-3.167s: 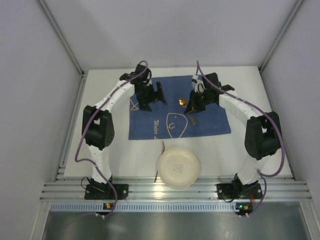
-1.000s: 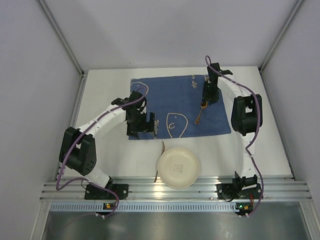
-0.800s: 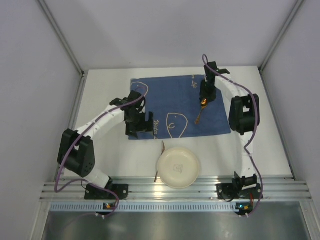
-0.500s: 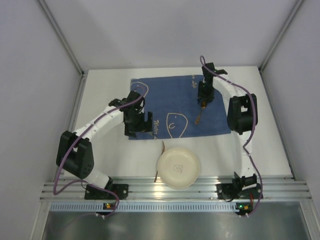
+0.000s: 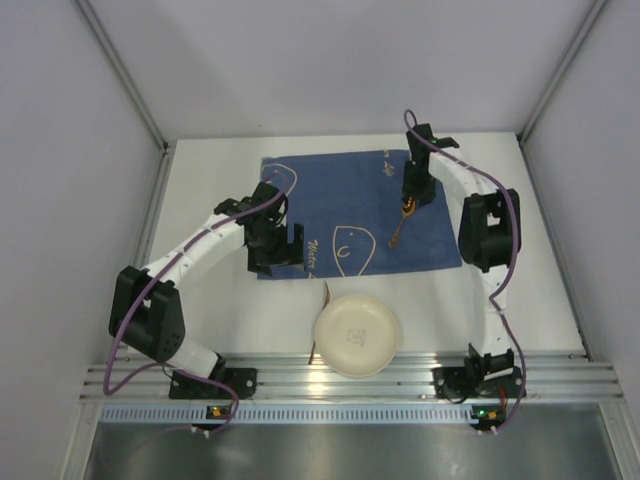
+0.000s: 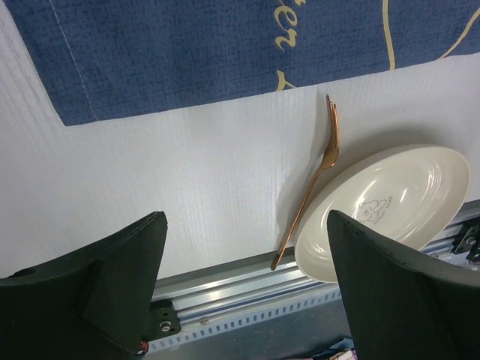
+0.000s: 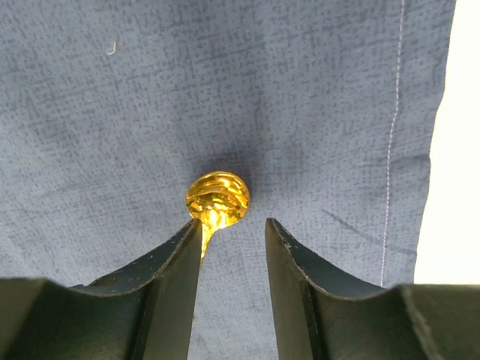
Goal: Set the dinner table for one person
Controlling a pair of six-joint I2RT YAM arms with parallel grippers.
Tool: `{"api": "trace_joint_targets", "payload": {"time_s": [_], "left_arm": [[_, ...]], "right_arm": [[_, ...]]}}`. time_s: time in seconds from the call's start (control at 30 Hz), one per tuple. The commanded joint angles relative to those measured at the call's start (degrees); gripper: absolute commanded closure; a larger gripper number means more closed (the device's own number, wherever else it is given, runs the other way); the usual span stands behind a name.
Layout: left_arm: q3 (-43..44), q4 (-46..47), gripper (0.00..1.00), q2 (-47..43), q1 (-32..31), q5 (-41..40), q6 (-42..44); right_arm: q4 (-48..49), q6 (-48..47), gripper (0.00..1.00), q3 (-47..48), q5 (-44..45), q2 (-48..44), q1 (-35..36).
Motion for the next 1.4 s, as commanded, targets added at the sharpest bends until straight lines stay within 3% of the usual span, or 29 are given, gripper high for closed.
{"api": "trace_joint_targets", "payload": {"time_s": [0.0,0.6,1.37], "left_arm": [[1.9,-1.7,0.07,-0.1,0.0,-0.1,1.2],[4.6,-4.9,0.07,0.6,0.1,-3.7,4.5],[4.2,-4.5,0.07,1.8,0.2,-4.1,5.2]], "right_arm": [[-0.7,0.8,0.6,-0.2,2.1,-2.6,-0.3],[2.0,2.6,0.61,4.8,-1.7,4.8,-0.2],[1.0,3.7,0.63,8.2,-4.0,5.2,2.0]]}}
